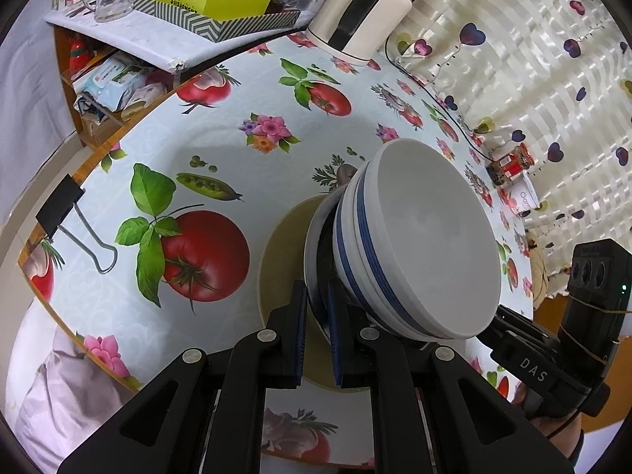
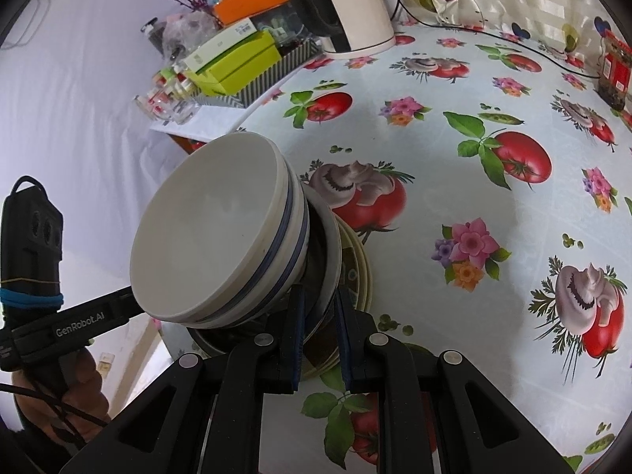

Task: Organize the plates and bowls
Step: 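Lower the bowl stack onto the beige plates and open the right gripper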

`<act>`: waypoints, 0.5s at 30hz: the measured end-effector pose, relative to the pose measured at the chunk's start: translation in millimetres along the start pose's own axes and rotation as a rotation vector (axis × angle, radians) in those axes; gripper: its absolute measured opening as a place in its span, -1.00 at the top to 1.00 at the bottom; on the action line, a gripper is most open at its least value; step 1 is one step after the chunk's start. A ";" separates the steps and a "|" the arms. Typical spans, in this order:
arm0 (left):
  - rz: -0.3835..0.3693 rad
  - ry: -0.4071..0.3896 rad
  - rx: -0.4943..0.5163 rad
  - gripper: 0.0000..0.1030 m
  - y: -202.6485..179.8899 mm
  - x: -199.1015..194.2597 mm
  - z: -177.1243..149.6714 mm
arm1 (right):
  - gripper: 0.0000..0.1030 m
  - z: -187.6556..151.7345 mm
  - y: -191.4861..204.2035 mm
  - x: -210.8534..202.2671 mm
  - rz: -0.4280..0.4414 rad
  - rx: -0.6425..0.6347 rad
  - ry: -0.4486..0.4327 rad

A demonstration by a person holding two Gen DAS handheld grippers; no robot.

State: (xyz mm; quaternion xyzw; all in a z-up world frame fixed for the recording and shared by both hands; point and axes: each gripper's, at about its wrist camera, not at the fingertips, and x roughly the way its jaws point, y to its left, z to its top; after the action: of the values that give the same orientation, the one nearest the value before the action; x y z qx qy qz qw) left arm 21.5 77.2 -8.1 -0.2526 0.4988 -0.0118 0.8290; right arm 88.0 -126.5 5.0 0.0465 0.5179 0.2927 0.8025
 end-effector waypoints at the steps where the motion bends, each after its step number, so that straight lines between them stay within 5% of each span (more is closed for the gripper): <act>1: 0.000 -0.001 0.003 0.79 -0.1 0.0 -0.2 | 0.68 0.3 -0.2 0.5 0.002 0.002 0.002; 15: 0.036 -0.081 0.076 0.77 -6.9 -14.4 -5.6 | 0.25 -7.6 0.6 -18.3 -0.050 -0.033 -0.035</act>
State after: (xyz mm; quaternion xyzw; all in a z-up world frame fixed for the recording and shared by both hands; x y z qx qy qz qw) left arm 11.2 72.8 4.6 -0.2121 0.4686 -0.0056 0.8576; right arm 75.9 -137.2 16.5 0.0254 0.4998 0.2801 0.8192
